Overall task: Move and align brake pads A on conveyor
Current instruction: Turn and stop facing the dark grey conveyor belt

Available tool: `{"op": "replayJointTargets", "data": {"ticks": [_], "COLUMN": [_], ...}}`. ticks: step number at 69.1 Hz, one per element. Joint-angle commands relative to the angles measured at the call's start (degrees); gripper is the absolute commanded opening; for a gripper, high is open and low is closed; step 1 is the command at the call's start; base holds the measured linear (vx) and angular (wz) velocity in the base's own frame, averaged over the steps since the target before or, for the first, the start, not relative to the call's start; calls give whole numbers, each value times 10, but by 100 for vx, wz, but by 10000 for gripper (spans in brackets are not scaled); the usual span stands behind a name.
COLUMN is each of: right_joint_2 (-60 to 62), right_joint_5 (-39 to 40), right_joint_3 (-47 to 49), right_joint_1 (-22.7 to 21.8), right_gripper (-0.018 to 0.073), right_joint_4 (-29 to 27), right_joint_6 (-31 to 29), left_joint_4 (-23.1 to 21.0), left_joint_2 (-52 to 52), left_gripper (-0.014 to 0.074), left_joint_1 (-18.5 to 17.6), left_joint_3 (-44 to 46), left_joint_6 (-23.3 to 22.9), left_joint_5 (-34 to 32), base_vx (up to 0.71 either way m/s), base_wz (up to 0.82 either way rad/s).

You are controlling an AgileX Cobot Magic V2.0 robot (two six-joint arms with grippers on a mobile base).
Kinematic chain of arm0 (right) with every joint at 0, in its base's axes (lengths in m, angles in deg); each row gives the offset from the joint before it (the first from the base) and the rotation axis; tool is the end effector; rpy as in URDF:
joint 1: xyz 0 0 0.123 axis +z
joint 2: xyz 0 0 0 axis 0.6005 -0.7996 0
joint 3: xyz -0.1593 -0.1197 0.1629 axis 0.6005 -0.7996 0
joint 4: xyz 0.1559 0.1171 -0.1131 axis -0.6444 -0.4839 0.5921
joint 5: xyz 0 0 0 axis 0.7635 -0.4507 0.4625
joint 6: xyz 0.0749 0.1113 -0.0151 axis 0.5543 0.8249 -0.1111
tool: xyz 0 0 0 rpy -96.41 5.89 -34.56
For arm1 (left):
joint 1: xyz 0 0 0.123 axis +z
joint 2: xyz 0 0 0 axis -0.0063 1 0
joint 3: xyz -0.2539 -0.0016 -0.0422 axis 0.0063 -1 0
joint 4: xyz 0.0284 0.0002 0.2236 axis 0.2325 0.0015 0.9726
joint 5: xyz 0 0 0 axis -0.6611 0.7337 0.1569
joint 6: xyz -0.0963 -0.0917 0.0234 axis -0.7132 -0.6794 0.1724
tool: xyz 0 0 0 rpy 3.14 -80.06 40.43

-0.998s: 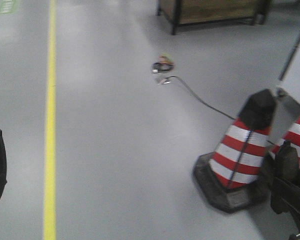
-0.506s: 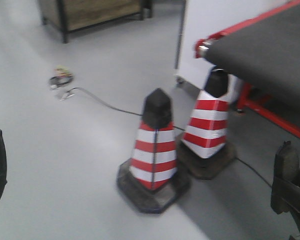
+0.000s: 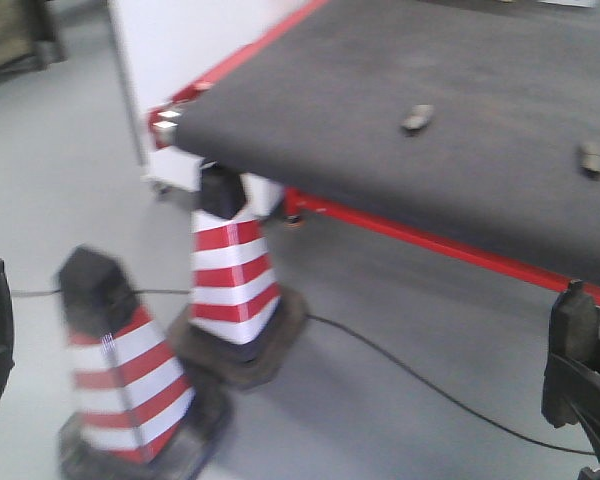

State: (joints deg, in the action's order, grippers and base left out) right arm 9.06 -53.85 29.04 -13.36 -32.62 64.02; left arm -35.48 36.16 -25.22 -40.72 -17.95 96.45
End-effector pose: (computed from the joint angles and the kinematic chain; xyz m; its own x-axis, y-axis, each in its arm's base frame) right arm 0.1196 0.0500 0.2434 -0.3085 -0.0316 -0.9507 -0.3599 0.9290 0.0859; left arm 0.1173 -0.0522 0.2458 -0.1240 0.0112 -0.9922 0.4031 0.9143 -0.0401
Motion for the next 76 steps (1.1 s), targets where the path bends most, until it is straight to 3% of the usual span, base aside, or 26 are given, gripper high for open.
{"op": "replayJointTargets", "data": {"ticks": [1,34,76], "right_joint_2": [-3,-3,-3], "right_joint_5": [53,53,53], "right_joint_3": [18,18,18], "right_joint_1": [-1,-1,-1], "right_gripper": [26,26,26], "right_joint_4": [6,5,6], "right_joint_6": [-5,-5,-5], "left_joint_4": [1,1,1], "left_joint_2": [3,3,3], "left_gripper": [147,147,147], "left_joint_1": [-3,-3,-3], "left_joint_3": [18,18,18], "left_joint_6": [-2,-2,-2], "left_joint_5": [-58,-58,-58], "base_vx": [26,25,33], "base_wz": [-69,-51,-6]}}
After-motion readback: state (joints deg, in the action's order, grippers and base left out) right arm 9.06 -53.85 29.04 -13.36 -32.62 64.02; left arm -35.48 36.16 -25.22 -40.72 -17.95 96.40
